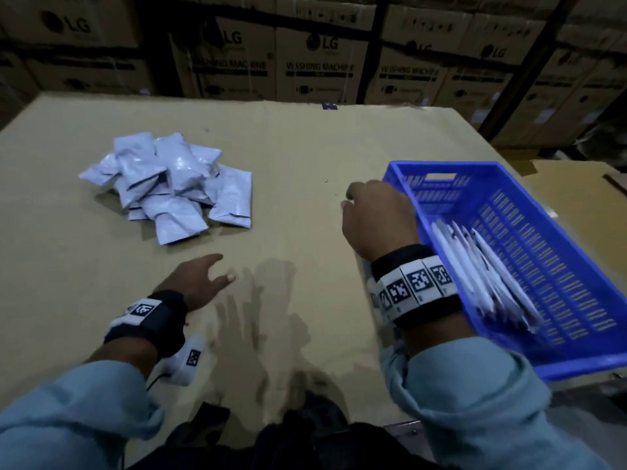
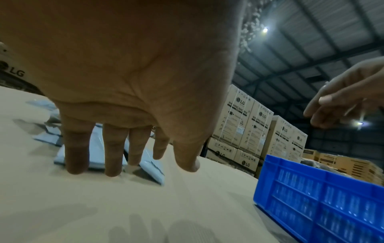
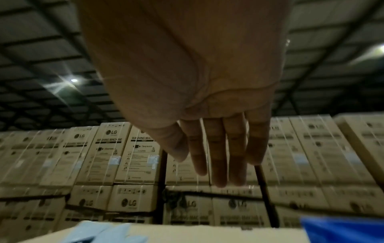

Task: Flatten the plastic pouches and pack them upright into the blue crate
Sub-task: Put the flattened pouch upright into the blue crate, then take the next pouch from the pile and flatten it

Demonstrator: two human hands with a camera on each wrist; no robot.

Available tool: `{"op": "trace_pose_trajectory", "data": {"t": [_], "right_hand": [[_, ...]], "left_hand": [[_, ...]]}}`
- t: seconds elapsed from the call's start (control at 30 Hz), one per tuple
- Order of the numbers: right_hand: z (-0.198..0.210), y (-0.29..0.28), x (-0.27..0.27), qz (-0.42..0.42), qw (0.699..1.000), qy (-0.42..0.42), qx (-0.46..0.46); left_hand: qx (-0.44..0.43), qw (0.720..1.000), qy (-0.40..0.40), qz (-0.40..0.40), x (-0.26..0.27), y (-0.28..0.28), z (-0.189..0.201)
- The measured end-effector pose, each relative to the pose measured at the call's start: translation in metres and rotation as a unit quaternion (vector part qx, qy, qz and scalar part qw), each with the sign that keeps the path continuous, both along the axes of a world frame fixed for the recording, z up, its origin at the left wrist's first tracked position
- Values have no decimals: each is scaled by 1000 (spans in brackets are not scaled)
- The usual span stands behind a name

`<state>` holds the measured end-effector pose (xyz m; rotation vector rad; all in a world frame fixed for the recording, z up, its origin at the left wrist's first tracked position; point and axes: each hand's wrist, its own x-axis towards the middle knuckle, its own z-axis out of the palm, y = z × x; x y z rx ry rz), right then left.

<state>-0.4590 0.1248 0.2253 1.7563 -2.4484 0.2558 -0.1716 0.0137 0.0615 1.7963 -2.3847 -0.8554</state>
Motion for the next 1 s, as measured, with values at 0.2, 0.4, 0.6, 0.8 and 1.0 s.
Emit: {"op": "trace_pose_trajectory", "data": {"t": [0.2, 0.4, 0.6, 0.8, 1.0], "right_hand": [[-20, -31, 83, 33, 996, -56, 55], [-69, -87, 159, 52, 982, -174, 51], [-144, -160, 233, 77, 954, -275, 86], [-204, -223, 282, 29, 980, -177, 87], [-236, -250, 292, -12, 994, -86, 74]], "left_hand": [[-22, 1000, 6, 16, 76, -36, 29], [14, 999, -37, 11, 153, -56, 0], [62, 991, -115, 11, 236, -76, -41], [50, 977, -203, -37, 291, -85, -70], [36, 972, -222, -65, 298, -86, -77]]}}
